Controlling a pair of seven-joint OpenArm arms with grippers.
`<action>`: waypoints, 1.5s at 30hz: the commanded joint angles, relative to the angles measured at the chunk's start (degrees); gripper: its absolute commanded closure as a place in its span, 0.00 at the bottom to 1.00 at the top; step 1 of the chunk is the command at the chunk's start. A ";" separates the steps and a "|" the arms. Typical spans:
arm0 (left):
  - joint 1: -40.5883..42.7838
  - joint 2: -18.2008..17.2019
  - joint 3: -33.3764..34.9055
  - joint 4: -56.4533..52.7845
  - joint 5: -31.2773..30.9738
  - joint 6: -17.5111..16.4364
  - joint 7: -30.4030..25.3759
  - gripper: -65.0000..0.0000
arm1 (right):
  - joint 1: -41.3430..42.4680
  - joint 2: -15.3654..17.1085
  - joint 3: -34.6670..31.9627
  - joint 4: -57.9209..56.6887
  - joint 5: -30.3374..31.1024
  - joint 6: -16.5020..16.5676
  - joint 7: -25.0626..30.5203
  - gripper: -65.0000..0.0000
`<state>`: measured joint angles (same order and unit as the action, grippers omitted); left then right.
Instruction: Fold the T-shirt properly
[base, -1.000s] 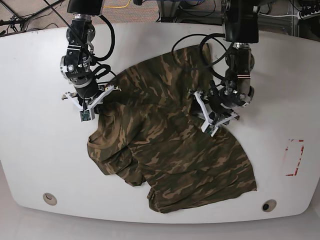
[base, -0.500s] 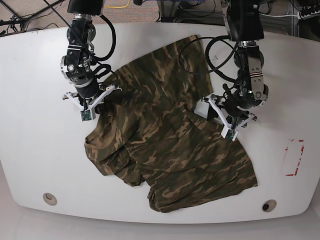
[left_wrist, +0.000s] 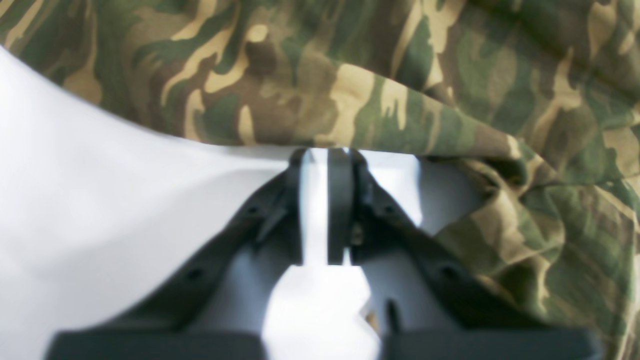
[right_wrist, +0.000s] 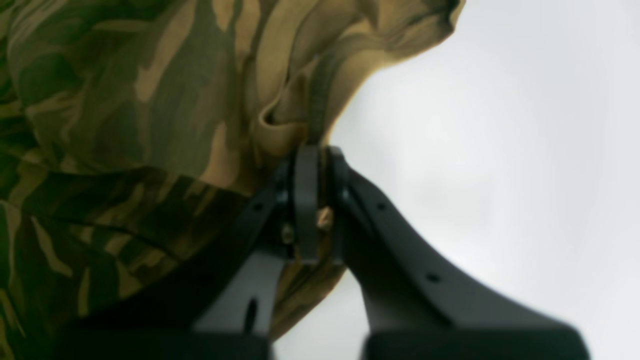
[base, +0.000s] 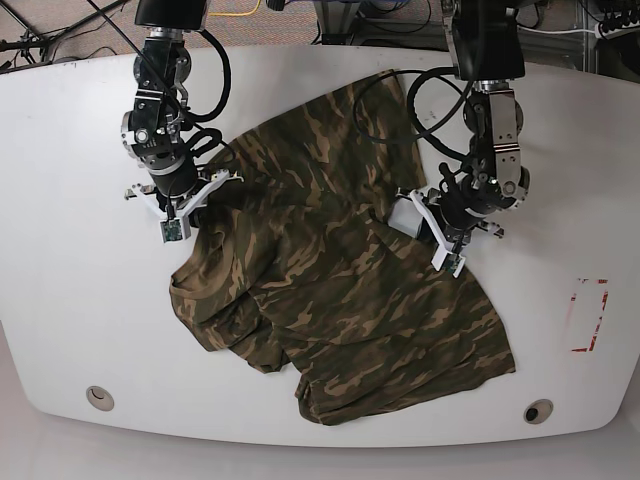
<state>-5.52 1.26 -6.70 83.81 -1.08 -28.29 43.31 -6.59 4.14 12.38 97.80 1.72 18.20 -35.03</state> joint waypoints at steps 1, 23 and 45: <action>-0.78 0.20 1.06 1.88 -0.23 0.01 -0.33 1.00 | 0.63 0.33 0.20 1.76 0.34 0.09 1.07 0.99; -0.45 0.46 -0.27 2.20 -0.28 0.17 -0.54 0.91 | 0.65 0.47 0.35 1.62 0.10 0.19 1.06 0.99; 5.47 0.47 -5.13 1.86 -1.74 -2.30 -4.14 0.43 | 0.57 0.58 0.30 1.93 0.03 0.16 1.07 0.99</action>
<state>-0.12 1.56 -11.35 84.95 -2.42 -29.85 40.23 -6.74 4.29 12.53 98.24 1.67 18.24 -35.05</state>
